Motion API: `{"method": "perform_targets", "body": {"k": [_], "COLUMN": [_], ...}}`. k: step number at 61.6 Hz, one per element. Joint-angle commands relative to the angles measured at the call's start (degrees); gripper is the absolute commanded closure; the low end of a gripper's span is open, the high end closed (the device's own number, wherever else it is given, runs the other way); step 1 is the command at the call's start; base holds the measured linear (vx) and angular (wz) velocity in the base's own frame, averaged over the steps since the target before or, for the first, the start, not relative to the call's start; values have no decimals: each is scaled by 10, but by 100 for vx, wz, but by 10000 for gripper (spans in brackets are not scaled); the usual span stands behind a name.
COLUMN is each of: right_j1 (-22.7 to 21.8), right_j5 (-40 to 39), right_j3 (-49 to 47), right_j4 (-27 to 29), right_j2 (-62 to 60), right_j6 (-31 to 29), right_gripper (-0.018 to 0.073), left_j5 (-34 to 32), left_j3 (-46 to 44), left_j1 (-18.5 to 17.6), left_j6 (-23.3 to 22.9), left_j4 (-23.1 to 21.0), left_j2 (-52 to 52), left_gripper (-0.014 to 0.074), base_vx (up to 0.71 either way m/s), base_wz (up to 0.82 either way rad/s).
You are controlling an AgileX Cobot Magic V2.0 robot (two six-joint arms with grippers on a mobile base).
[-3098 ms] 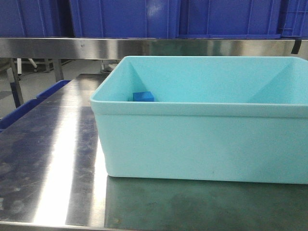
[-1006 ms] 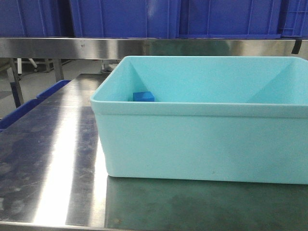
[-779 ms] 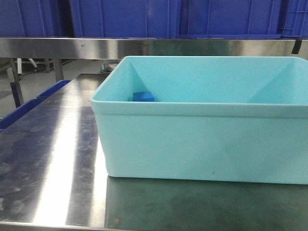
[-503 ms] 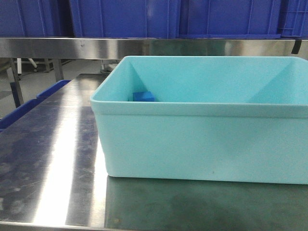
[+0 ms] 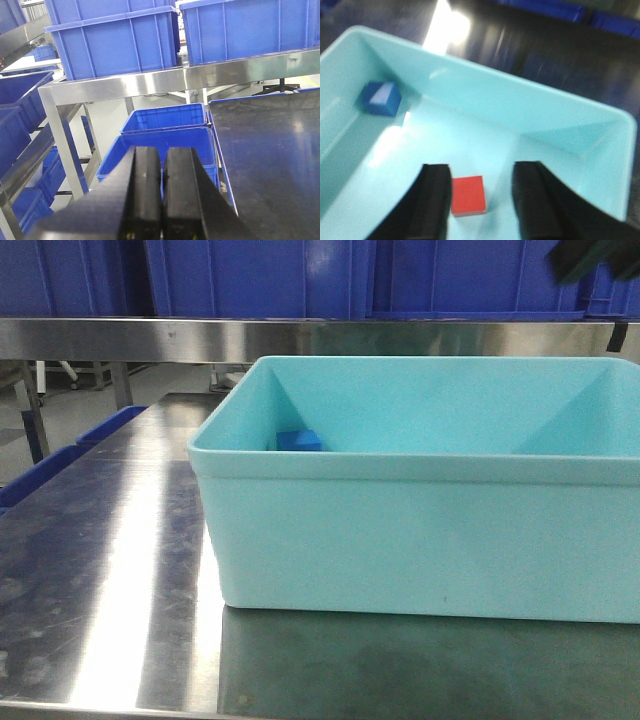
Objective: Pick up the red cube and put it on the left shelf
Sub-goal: 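Lower the open right gripper into the teal tub over the red cube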
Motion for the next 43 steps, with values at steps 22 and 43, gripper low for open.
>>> {"method": "perform_targets", "body": {"k": [22,43], "right_j1": [3,18], "right_j5": [3,-9], "right_j3": [-44,-44], "right_j4": [-3,-6], "right_j2": [101,104], "right_j6": [-11,-16], "right_gripper": [7,7], "left_j5": [-52,-52], "left_j3": [13,13], "left_j1": [-1,-1], "left_j6": [0,0], "left_j4": [-3,-3], "left_j2": [-1,-1], "left_gripper": [491,491], "base_vx": [0,0], "base_wz": [0,0]}}
